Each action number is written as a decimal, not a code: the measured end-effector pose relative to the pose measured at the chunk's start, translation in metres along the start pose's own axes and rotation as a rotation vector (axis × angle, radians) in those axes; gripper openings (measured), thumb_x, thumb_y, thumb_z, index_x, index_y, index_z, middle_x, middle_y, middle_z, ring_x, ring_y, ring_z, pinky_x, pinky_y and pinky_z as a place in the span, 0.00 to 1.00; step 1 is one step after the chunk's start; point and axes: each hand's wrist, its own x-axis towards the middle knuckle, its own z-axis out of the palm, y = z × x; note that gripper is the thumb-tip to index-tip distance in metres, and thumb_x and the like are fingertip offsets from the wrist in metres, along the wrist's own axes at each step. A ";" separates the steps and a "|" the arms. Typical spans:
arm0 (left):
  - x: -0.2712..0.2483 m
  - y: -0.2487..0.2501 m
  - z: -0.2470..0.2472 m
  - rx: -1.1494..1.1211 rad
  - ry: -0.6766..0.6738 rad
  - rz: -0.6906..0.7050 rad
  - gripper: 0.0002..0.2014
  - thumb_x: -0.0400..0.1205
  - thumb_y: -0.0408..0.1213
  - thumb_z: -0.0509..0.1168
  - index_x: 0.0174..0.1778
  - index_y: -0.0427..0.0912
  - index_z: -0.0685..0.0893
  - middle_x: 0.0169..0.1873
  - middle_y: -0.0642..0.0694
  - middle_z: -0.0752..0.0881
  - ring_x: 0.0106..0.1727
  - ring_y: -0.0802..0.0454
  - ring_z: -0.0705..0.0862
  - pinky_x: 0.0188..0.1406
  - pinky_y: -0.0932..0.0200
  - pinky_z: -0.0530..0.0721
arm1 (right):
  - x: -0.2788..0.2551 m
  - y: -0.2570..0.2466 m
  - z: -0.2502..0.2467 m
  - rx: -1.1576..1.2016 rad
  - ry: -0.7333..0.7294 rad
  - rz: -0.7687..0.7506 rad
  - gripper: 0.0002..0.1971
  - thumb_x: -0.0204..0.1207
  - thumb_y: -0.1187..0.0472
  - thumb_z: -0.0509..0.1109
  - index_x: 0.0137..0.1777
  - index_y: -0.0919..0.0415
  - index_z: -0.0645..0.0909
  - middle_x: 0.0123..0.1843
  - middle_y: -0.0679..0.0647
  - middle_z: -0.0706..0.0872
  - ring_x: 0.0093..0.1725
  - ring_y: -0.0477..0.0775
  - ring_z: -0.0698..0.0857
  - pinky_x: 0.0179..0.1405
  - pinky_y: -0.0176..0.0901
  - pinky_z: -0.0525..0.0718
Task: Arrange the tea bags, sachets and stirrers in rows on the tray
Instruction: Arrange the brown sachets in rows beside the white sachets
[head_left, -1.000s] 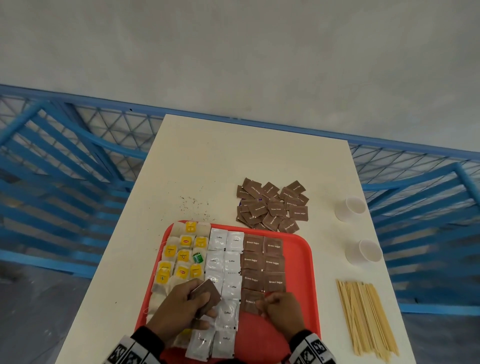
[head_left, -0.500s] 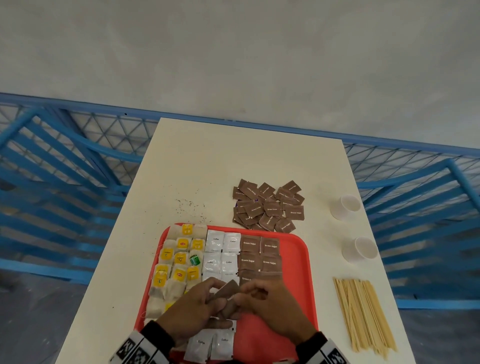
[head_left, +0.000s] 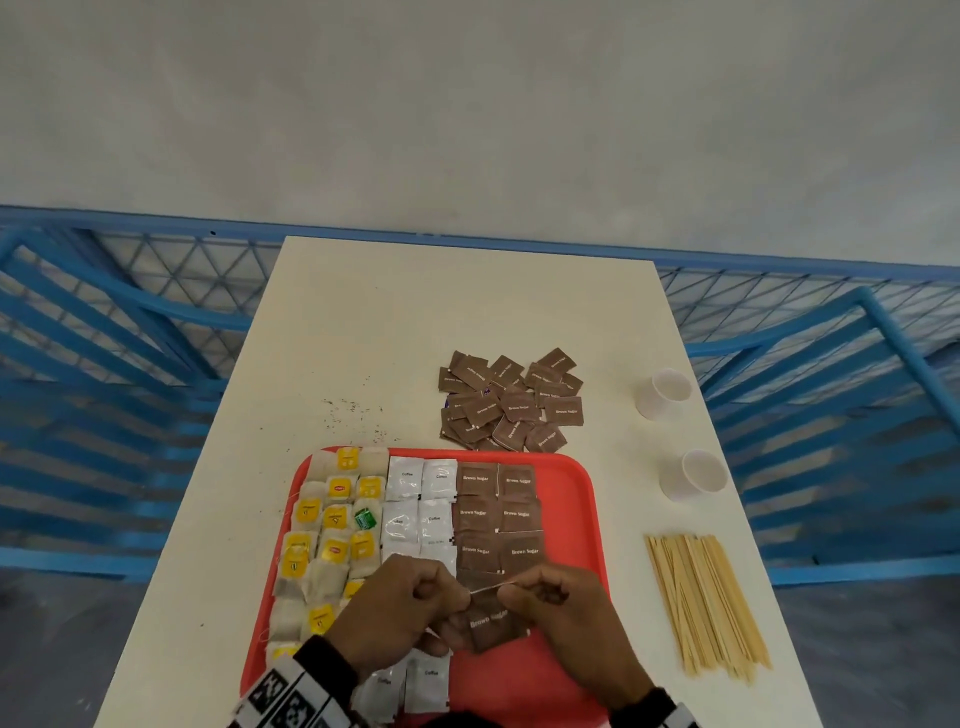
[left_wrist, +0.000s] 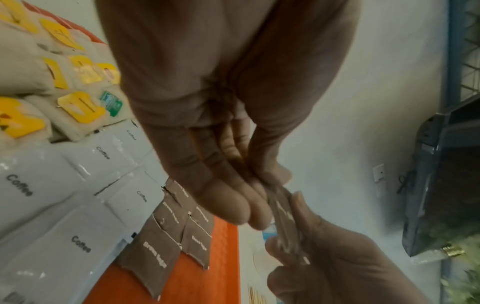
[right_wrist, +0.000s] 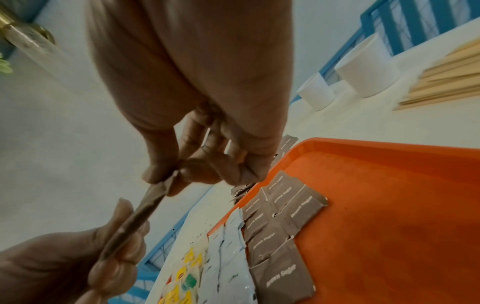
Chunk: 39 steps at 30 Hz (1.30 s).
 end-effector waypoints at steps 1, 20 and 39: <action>0.002 0.000 0.001 0.015 0.002 0.008 0.08 0.82 0.33 0.70 0.43 0.30 0.87 0.32 0.38 0.91 0.33 0.46 0.90 0.31 0.55 0.87 | -0.003 0.001 -0.001 0.002 0.021 0.000 0.03 0.74 0.63 0.78 0.40 0.58 0.92 0.37 0.56 0.92 0.37 0.47 0.88 0.40 0.38 0.84; 0.061 -0.040 0.034 1.221 0.044 0.306 0.17 0.82 0.45 0.64 0.67 0.52 0.78 0.69 0.55 0.76 0.68 0.49 0.73 0.61 0.51 0.77 | 0.034 0.088 -0.031 -0.175 0.106 0.403 0.08 0.70 0.60 0.81 0.31 0.58 0.89 0.21 0.48 0.83 0.20 0.41 0.78 0.29 0.34 0.76; 0.072 -0.053 0.035 1.267 0.093 0.302 0.15 0.84 0.44 0.60 0.67 0.51 0.78 0.67 0.53 0.79 0.68 0.47 0.74 0.59 0.49 0.77 | 0.042 0.093 -0.019 -0.477 0.207 0.440 0.15 0.64 0.50 0.84 0.30 0.54 0.81 0.32 0.46 0.88 0.37 0.42 0.84 0.31 0.26 0.70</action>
